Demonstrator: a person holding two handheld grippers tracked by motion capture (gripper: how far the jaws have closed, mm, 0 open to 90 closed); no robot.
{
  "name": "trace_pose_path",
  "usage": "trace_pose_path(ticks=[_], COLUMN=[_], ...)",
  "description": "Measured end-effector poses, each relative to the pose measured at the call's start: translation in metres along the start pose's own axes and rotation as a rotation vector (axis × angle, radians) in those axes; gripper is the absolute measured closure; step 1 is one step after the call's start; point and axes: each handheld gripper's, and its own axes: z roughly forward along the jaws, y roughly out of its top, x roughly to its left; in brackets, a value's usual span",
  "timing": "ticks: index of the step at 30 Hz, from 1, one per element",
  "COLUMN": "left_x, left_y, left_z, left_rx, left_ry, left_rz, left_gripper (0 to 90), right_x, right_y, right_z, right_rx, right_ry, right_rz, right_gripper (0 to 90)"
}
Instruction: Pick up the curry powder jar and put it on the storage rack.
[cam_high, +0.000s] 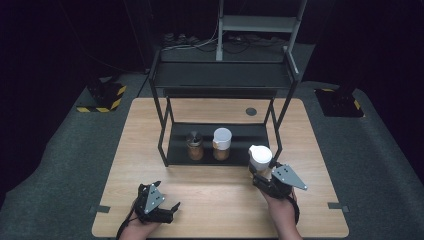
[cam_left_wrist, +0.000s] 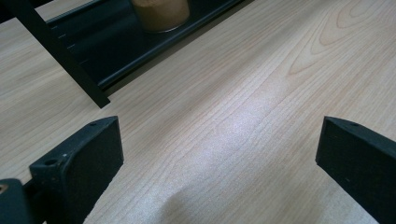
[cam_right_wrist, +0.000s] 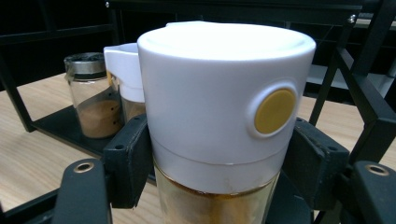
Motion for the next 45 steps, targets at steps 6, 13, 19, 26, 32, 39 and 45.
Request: trace_pose_path(ticks=[6,13,19,26,32,39,45], left_x=[0.0,0.0,0.0,0.0,0.002,0.002,0.001], left_y=[0.0,-0.001,-0.001,-0.001,-0.001,-0.002,-0.002], left_z=[0.0,0.0,0.0,-0.001,-0.001,-0.001,-0.001], left_rx=[-0.001,-0.004,-0.005,-0.006,-0.007,-0.011,-0.011], left_ry=[-0.001,-0.002,-0.003,-0.003,-0.005,-0.005,-0.004], left_rz=[0.001,0.0,0.002,0.0,-0.008,-0.01,-0.006], left_gripper=[1.1,1.1,1.1,1.1,1.1,1.2,1.1], right_x=[-0.001,-0.003,-0.004,-0.004,-0.007,-0.007,-0.007], right_y=[0.006,0.012,0.017,0.019,0.015,0.013,0.013], right_z=[0.008,0.018,0.026,0.034,0.044,0.054,0.062], right_rx=[-0.002,-0.002,0.002,0.004,0.007,0.009,0.01], right_ry=[-0.006,-0.014,-0.024,-0.032,-0.035,-0.041,-0.045], right_rz=[0.004,0.009,0.016,0.018,0.038,0.048,0.053], right_gripper=[30.3,30.3,30.3,30.3,30.3,30.3,30.2])
